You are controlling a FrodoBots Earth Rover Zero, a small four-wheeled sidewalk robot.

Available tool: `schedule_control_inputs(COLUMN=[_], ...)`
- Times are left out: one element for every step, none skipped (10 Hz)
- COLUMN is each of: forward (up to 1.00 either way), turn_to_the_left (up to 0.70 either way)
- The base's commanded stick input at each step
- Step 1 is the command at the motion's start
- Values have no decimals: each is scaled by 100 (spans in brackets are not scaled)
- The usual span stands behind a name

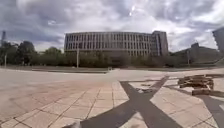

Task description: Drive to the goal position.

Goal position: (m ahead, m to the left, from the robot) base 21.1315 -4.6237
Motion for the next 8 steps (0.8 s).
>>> schedule_control_inputs(forward=[70,70,70,70,70,70,70,70], turn_to_the_left=[0,0,0,0,0,0,0,0])
